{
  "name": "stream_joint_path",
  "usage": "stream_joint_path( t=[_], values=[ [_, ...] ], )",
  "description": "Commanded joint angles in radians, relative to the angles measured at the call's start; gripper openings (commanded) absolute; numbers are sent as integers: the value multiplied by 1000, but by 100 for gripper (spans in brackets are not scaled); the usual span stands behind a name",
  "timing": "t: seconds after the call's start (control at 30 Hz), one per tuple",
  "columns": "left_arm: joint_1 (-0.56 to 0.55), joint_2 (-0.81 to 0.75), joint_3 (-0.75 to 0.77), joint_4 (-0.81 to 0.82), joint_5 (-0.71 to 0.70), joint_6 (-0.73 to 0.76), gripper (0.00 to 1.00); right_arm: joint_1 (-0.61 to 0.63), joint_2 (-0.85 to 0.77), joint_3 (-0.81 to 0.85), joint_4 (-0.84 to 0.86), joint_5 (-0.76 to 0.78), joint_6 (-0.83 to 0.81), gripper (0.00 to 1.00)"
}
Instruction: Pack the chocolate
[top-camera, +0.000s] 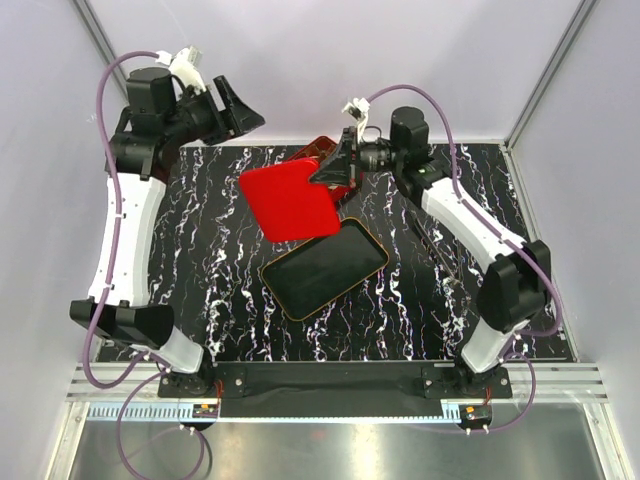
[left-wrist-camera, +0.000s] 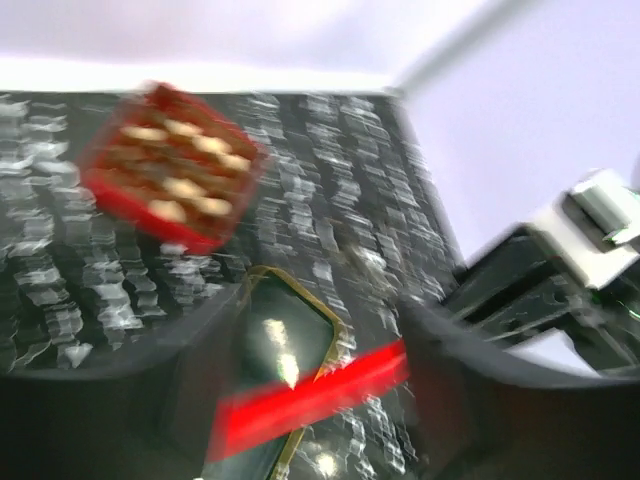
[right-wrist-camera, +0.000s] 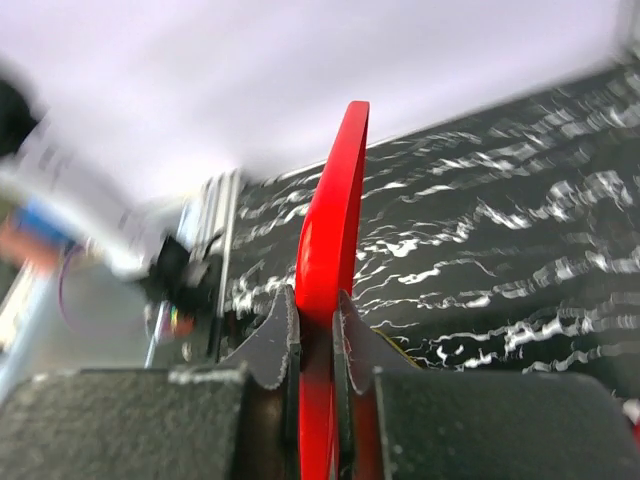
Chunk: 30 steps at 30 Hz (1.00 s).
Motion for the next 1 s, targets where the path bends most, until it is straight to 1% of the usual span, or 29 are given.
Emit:
stream_joint_path(
  t=[0.0,0.07,0.1,0.2,0.3,0.33,0.37,0.4,0.43,0.47,0.5,0.53,0.63,0.7,0.73,0.83,0.87,0.97],
  values=[
    [25,50,25,-111,-300,73,82,-37,45,88,78,240,252,0],
    [32,62,-10,-106,-357,100,88,-70,97,141,101,303,319,0],
    [32,61,-30,-87,-365,106,88,-103,114,150,124,335,405,0],
    [34,64,-105,42,-360,115,89,-141,164,130,234,472,560,0],
    [32,117,-99,85,-337,115,89,-158,221,79,407,549,693,0],
    [32,137,-90,99,-327,123,89,-160,241,92,439,564,717,0],
    [32,180,-76,102,-316,124,89,-161,294,111,449,558,734,0],
    [32,200,-61,104,-313,129,89,-164,327,140,455,541,767,0],
    [32,221,-32,110,-308,136,89,-167,362,206,473,520,784,0],
    [32,247,-20,116,-296,140,89,-178,428,239,480,485,803,0],
    [32,287,-10,133,-259,143,89,-184,459,271,483,471,839,0],
    [32,309,5,144,-241,144,89,-192,483,301,522,468,858,0],
    [33,370,-7,197,-193,123,89,-201,528,260,634,539,886,0],
    [32,398,-33,268,-169,106,89,-203,542,233,670,607,902,0],
    [32,407,-45,285,-159,92,89,-201,548,219,732,624,915,0],
    [32,455,-44,315,-143,83,89,-201,565,158,826,701,948,0],
    [32,467,-36,320,-143,81,89,-201,568,142,837,742,958,0],
    [32,508,-29,340,-130,77,89,-201,582,89,875,803,976,0]
  ],
)
